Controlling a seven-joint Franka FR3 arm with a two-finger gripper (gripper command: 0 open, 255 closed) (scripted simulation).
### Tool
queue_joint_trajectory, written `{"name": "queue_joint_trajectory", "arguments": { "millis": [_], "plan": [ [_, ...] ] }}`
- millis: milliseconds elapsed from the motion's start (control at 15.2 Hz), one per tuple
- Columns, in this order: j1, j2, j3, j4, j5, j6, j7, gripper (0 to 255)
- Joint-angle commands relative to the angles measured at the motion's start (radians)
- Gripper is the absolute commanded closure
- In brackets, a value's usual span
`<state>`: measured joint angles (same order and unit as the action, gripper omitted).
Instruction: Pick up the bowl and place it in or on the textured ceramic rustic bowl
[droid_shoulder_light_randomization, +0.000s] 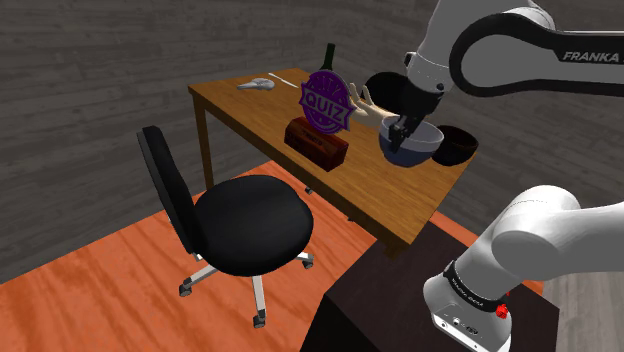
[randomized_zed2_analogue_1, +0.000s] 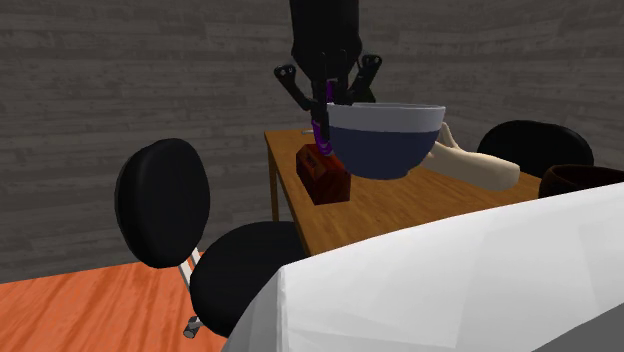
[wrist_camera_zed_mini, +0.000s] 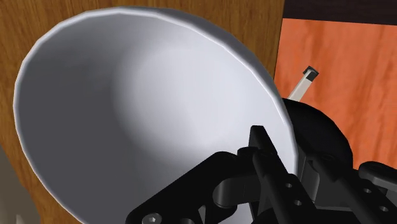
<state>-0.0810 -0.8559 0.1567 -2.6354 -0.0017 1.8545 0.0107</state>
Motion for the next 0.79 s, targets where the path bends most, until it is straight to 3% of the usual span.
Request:
{"name": "queue_joint_trajectory", "arguments": {
  "millis": [0, 264, 726],
  "plan": [
    [-0.002, -0.002, -0.004, 0.027, -0.003, -0.029, -0.004, 255],
    [-0.004, 0.000, -0.007, 0.072, -0.005, -0.071, -0.008, 255],
    [-0.084, -0.008, -0.175, 0.068, -0.119, -0.061, -0.184, 255]
  ]
}}
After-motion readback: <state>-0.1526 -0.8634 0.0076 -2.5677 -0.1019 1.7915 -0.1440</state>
